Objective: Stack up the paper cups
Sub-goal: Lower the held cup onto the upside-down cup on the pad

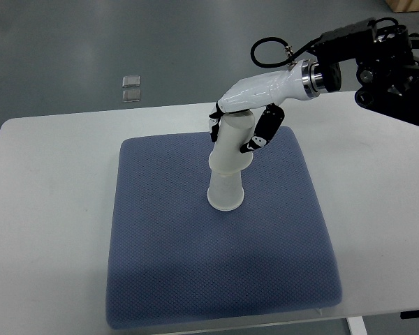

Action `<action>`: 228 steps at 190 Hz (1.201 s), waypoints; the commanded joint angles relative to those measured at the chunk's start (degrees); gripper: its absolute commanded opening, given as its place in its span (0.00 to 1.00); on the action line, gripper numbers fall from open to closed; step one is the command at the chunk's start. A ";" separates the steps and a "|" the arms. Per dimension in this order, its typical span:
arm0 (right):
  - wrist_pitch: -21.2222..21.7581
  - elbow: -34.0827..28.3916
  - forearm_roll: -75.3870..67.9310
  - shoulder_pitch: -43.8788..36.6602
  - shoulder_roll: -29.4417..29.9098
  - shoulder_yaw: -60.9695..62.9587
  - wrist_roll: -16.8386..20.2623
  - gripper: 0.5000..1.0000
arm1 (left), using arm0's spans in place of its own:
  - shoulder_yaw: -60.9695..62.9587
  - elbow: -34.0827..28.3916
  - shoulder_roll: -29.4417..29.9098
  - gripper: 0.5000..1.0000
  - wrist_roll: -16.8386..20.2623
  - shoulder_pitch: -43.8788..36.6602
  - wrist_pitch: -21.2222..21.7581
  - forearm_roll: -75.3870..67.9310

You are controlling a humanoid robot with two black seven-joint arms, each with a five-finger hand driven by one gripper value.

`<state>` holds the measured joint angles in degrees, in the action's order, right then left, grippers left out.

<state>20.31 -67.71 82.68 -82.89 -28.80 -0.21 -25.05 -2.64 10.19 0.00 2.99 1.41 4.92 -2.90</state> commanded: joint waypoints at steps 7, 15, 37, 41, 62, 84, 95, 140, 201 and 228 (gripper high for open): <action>-0.01 1.18 0.38 1.07 0.58 -0.14 0.01 0.32 | 0.01 0.00 0.00 1.00 0.00 0.00 0.00 0.00; -0.01 1.44 0.38 1.16 1.02 -0.14 0.01 0.32 | 0.01 0.00 0.00 1.00 0.00 0.00 0.00 0.00; -0.01 1.62 0.29 1.24 1.64 -0.14 0.01 0.32 | 0.01 0.00 0.00 1.00 0.00 0.00 0.00 0.00; -0.01 1.62 0.29 1.24 1.73 -0.14 0.01 0.32 | 0.01 0.00 0.00 1.00 0.00 0.00 0.00 0.00; -0.01 1.62 0.20 1.24 1.73 -0.14 0.01 0.32 | 0.01 0.00 0.00 1.00 0.00 0.00 0.00 0.00; -0.10 1.71 0.38 1.51 1.81 -0.23 0.09 0.32 | 0.01 0.00 0.00 1.00 0.00 0.00 0.00 0.00; -0.19 1.80 0.55 2.12 2.08 -0.32 0.09 0.33 | 0.01 0.00 0.00 1.00 0.00 0.00 0.00 0.00; -1.07 2.85 0.64 3.18 2.60 -0.32 0.18 0.36 | 0.01 0.00 0.00 1.00 0.00 0.00 0.00 0.00; -3.09 2.85 0.11 3.62 2.61 -0.23 0.18 0.72 | 0.01 0.00 0.00 1.00 0.00 0.00 0.00 0.00; -3.09 2.85 -0.06 3.62 2.60 -0.14 0.18 0.75 | 0.01 0.00 0.00 1.00 0.00 0.00 0.00 0.00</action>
<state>17.27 -64.85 82.79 -79.27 -26.16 -0.46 -24.87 -2.63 10.19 0.00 2.99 1.41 4.92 -2.90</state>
